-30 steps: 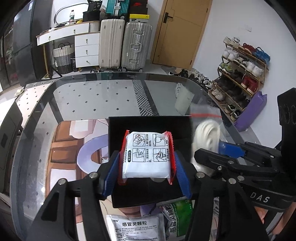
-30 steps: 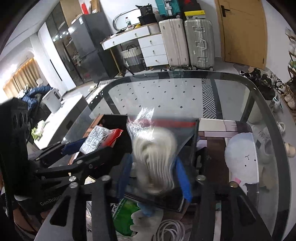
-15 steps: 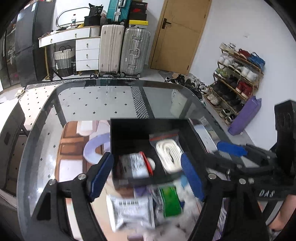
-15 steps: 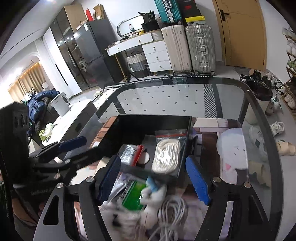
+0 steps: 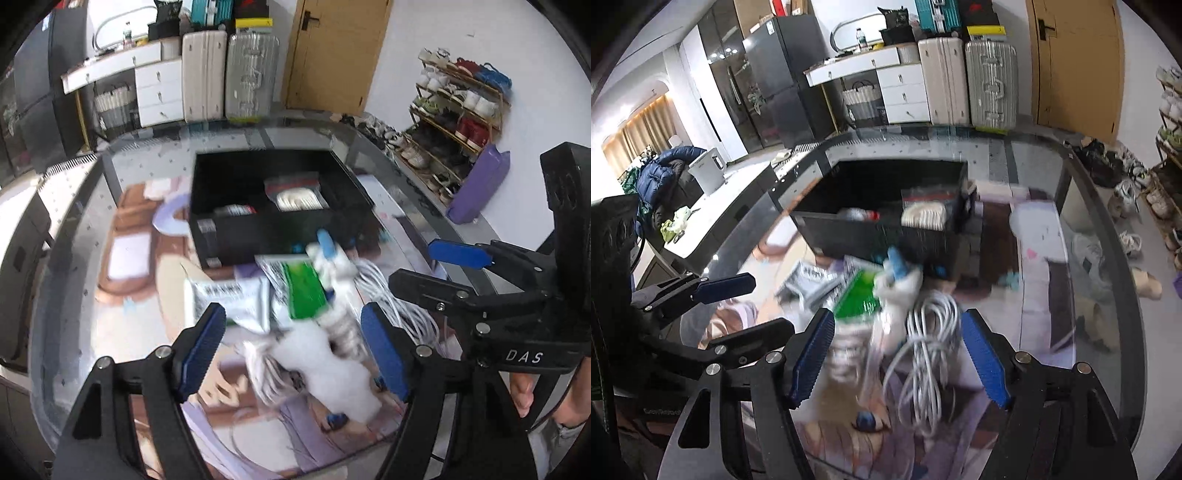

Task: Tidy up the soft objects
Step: 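Withdraw both tools from the box back toward the remaining items, then grasp the white bubble foam with the left tool while the right grasps the grey cable coil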

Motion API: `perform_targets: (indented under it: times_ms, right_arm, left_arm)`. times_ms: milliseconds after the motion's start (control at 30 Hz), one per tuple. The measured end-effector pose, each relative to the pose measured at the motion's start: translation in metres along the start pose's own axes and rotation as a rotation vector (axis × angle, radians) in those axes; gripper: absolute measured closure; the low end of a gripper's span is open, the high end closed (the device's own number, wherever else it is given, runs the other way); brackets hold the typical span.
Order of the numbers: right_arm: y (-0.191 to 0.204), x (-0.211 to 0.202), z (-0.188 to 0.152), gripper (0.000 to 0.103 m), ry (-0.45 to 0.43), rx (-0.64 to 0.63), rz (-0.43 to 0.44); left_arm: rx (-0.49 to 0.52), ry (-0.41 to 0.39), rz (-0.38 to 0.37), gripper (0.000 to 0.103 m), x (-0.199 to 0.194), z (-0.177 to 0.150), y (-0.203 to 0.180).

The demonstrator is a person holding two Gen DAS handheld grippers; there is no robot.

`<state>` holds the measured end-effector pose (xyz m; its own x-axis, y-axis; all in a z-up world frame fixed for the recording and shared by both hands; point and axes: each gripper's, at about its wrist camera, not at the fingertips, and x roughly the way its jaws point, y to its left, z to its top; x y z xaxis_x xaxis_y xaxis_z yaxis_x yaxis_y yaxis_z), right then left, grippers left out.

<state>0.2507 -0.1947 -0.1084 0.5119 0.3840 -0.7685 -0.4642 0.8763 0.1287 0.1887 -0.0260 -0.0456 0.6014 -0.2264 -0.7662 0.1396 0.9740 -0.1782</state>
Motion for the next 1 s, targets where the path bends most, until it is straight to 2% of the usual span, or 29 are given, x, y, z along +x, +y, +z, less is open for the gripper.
perform_targets:
  times_ms: [233,300,600,667,700,733,867,933,1000]
  right_arm:
    - [-0.014,-0.001,-0.025,0.029,0.03,-0.003,-0.029]
    - [-0.017,-0.001,-0.028,0.029,0.036,-0.003,-0.037]
    - [-0.014,0.016,-0.031,0.029,0.097,-0.043,-0.052]
    - [-0.013,0.024,-0.032,0.029,0.121,-0.04,-0.039]
    - [-0.013,0.026,-0.032,0.031,0.127,-0.039,-0.032]
    - [-0.012,0.028,-0.031,0.035,0.131,-0.039,-0.028]
    - [-0.006,0.037,-0.029,0.043,0.148,-0.062,-0.033]
    - [-0.006,0.042,-0.028,0.055,0.162,-0.065,-0.029]
    - [-0.007,0.041,-0.028,0.06,0.164,-0.063,-0.031]
  left_arm:
    - [0.063,0.062,0.02,0.027,0.013,-0.024,-0.022]
    - [0.064,0.071,0.012,0.027,0.015,-0.026,-0.024]
    - [0.1,0.103,0.073,0.027,0.029,-0.033,-0.022]
    - [0.101,0.107,0.077,0.03,0.029,-0.035,-0.016]
    - [0.104,0.111,0.071,0.035,0.029,-0.036,-0.014]
    - [0.109,0.113,0.072,0.038,0.029,-0.036,-0.013]
    - [0.136,0.102,0.077,0.062,0.025,-0.035,-0.007]
    - [0.136,0.104,0.058,0.063,0.021,-0.035,-0.002]
    - [0.133,0.103,0.045,0.063,0.019,-0.034,0.001]
